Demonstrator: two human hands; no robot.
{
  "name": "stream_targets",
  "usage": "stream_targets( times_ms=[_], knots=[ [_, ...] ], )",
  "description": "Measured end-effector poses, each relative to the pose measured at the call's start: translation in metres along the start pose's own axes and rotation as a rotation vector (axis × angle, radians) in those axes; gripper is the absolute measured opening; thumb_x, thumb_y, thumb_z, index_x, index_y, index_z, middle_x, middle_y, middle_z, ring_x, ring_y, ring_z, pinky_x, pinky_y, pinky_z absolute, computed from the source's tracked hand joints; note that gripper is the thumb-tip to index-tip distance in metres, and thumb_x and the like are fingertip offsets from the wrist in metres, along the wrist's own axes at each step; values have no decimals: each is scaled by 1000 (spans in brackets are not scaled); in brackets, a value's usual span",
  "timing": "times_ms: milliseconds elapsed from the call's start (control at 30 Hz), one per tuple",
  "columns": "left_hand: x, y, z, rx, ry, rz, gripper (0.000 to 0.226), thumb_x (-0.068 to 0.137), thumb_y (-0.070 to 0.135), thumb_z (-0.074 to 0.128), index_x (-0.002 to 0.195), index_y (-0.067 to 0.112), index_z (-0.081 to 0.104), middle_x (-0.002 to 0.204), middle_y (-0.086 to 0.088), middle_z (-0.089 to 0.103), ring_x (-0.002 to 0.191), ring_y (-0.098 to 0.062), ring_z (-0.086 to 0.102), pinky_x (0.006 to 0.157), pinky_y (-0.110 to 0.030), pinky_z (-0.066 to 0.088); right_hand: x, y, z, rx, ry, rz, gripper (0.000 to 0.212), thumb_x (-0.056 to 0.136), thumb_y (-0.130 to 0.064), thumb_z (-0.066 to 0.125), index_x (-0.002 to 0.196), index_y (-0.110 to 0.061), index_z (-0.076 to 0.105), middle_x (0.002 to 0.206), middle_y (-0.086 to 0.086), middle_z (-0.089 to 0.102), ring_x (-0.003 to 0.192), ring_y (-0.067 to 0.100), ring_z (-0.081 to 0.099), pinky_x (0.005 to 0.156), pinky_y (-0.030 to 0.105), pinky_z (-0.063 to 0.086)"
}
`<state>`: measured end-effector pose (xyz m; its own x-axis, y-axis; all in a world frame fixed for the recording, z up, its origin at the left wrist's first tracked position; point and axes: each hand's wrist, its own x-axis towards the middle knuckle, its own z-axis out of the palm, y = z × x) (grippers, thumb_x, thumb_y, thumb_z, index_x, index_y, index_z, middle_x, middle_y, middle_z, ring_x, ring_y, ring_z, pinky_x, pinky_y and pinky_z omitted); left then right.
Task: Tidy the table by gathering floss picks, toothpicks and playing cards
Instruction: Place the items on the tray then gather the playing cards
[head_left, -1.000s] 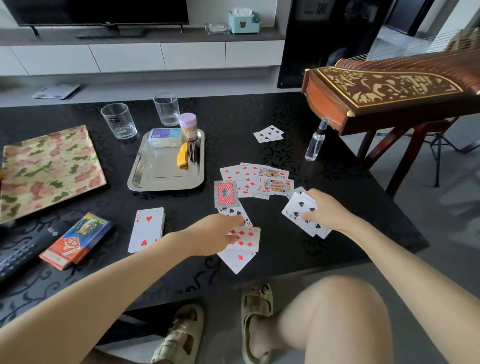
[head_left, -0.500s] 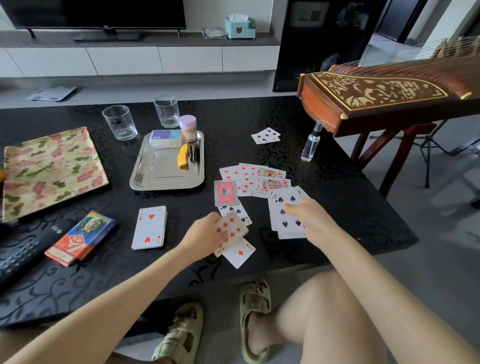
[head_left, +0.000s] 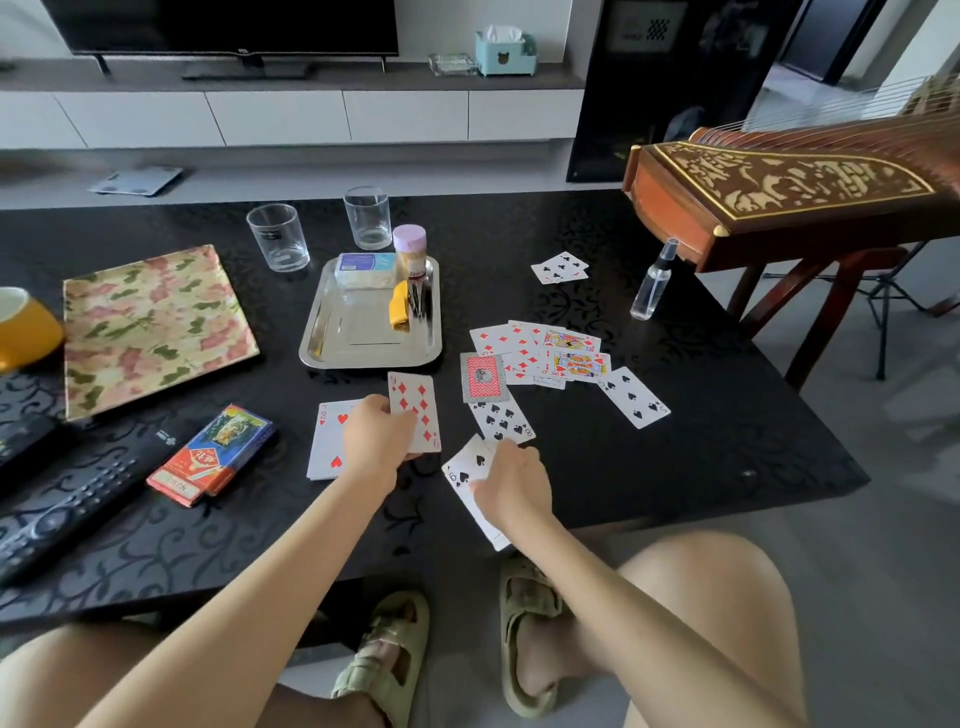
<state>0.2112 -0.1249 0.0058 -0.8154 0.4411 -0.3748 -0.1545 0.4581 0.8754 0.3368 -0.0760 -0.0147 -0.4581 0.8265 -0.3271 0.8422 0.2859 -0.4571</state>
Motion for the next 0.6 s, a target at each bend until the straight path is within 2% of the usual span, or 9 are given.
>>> stream_targets(
  times_ms=[67, 133, 200, 267, 333, 400, 500, 533, 600],
  knots=[
    [0, 5, -1, -6, -16, 6, 15, 88, 6, 51, 77, 15, 52, 93, -10, 64, 90, -27, 66, 80, -49, 57, 0, 4, -9, 86, -16, -122, 42, 87, -11, 59, 124, -16, 40, 122, 8, 57, 106, 26, 58, 82, 33, 48],
    [0, 10, 1, 11, -37, 17, 15, 89, 5, 52, 78, 17, 52, 92, -7, 64, 89, -25, 65, 81, -48, 57, 3, 15, -26, 190, 57, -194, 55, 83, -7, 59, 131, -22, 35, 120, 5, 59, 104, 28, 59, 80, 33, 47],
    [-2, 14, 7, 37, -55, 28, 13, 88, 4, 54, 83, 16, 52, 92, -6, 63, 88, -23, 65, 80, -44, 57, 15, 32, -49, 339, 203, -115, 61, 80, -6, 62, 133, -20, 35, 118, 7, 59, 102, 30, 59, 82, 37, 48],
    [-4, 18, 17, 43, -78, 46, 12, 88, 4, 56, 90, 15, 52, 99, -9, 65, 88, -23, 65, 75, -40, 58, 40, 53, -76, 432, 332, 60, 54, 80, -8, 63, 128, -11, 38, 112, 8, 59, 101, 32, 58, 78, 34, 46],
    [-7, 23, 30, 50, -118, 44, 13, 88, 4, 55, 97, 14, 53, 108, -11, 65, 93, -24, 66, 76, -41, 58, 68, 76, -98, 367, 370, 233, 48, 83, -8, 61, 125, -5, 38, 111, 11, 59, 103, 33, 58, 73, 32, 41],
    [-10, 28, 44, 55, -164, 24, 21, 90, 5, 54, 109, 12, 53, 116, -11, 63, 97, -24, 65, 77, -42, 58, 91, 93, -113, 242, 316, 327, 46, 83, -10, 60, 123, -2, 41, 108, 14, 61, 99, 34, 60, 69, 32, 42],
    [-6, 37, 63, 63, -178, -2, 37, 92, 6, 53, 128, 12, 47, 121, -10, 59, 96, -21, 64, 76, -39, 59, 107, 105, -124, 71, 165, 376, 38, 77, -18, 66, 112, -7, 54, 83, 5, 59, 86, 26, 61, 62, 28, 44],
    [-3, 39, 67, 64, -178, -2, 38, 92, 6, 52, 128, 12, 46, 120, -10, 59, 92, -20, 63, 75, -39, 59, 110, 105, -126, 15, 141, 380, 40, 75, -21, 68, 110, -8, 56, 84, 4, 59, 89, 26, 61, 65, 28, 45],
    [3, 42, 73, 56, -180, -8, 35, 91, 6, 52, 125, 11, 48, 116, -10, 60, 90, -20, 62, 74, -39, 59, 117, 109, -125, -115, 135, 379, 51, 71, -29, 72, 114, -9, 54, 103, 7, 60, 103, 27, 57, 80, 32, 48]
  ],
)
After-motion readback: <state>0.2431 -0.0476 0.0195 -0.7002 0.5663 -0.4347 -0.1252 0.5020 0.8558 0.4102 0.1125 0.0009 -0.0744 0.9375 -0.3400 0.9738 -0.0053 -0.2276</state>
